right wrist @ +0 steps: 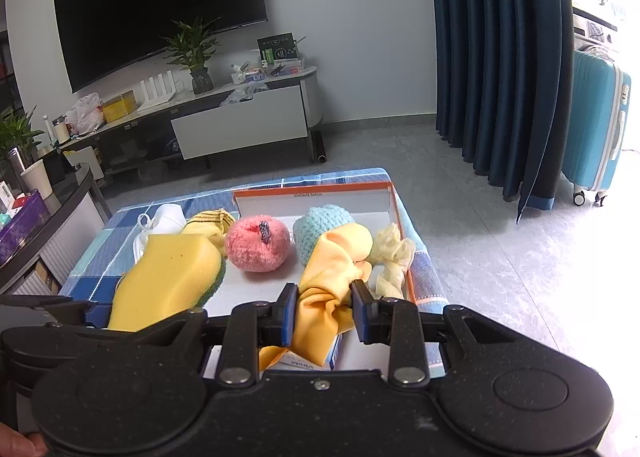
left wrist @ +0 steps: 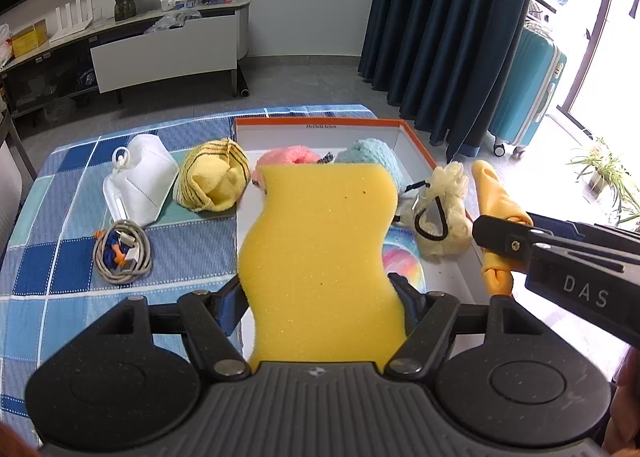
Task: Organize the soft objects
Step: 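Lower sponge into box and open left tool while right tool releases cloth into box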
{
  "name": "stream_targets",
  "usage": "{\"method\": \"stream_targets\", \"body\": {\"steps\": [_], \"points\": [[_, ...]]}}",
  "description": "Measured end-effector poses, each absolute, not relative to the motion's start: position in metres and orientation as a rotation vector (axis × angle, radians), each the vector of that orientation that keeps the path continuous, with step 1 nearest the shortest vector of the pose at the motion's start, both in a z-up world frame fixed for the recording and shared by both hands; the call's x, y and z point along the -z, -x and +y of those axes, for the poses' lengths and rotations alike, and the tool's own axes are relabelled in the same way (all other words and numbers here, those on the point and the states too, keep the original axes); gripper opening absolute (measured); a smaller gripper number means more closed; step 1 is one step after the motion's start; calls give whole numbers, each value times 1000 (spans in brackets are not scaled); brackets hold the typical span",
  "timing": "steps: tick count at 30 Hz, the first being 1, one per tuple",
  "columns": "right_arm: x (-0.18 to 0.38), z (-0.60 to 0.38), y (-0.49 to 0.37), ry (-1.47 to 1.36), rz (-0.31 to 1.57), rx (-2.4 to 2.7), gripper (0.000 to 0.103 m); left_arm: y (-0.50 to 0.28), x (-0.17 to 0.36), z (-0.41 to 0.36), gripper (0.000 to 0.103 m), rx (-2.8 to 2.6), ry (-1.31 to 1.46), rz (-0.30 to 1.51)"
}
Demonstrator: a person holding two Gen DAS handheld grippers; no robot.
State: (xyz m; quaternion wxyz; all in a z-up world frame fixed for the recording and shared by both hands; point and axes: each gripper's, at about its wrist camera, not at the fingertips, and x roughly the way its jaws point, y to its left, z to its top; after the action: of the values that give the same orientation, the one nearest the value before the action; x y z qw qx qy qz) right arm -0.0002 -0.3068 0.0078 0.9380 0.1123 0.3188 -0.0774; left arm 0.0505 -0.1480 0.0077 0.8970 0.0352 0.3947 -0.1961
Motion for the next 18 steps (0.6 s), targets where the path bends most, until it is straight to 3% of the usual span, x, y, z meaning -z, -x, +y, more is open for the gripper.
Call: {"method": "stream_targets", "body": {"steps": [18], "points": [[-24, -311, -27, -220, 641, 149, 36, -76, -26, -148, 74, 397, -64, 801]]}}
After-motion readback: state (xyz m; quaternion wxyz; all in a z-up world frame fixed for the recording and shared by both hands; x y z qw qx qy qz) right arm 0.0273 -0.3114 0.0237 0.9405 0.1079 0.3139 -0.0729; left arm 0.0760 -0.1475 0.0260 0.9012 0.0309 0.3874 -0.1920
